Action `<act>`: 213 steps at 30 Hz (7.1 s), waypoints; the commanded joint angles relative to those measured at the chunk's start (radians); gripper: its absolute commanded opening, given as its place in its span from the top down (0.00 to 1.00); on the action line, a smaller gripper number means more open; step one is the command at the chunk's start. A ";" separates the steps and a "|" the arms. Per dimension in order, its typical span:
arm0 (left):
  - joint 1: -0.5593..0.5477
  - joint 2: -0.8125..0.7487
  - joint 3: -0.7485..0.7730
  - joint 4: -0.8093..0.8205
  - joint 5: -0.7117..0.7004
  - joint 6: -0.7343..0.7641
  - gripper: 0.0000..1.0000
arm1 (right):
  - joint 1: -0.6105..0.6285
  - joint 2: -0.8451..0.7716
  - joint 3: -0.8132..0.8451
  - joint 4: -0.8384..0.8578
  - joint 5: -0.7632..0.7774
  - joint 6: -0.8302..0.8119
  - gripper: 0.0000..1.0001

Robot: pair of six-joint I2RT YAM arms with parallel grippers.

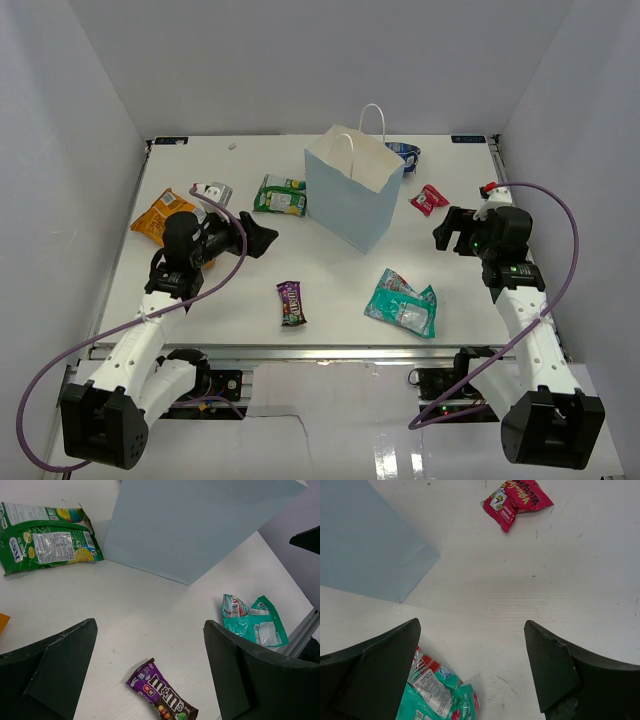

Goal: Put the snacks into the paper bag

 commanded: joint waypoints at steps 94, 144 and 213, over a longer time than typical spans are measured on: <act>0.011 0.049 0.060 -0.005 0.124 -0.016 0.02 | -0.037 0.513 0.548 -0.095 -0.417 -0.470 0.92; 0.007 0.095 0.021 -0.107 0.072 -0.289 0.02 | 0.317 0.204 0.578 -0.248 -0.301 -0.535 0.26; -0.743 0.368 0.161 0.301 -0.155 -0.357 0.88 | 0.135 -0.041 -0.004 0.087 -0.854 -0.061 0.11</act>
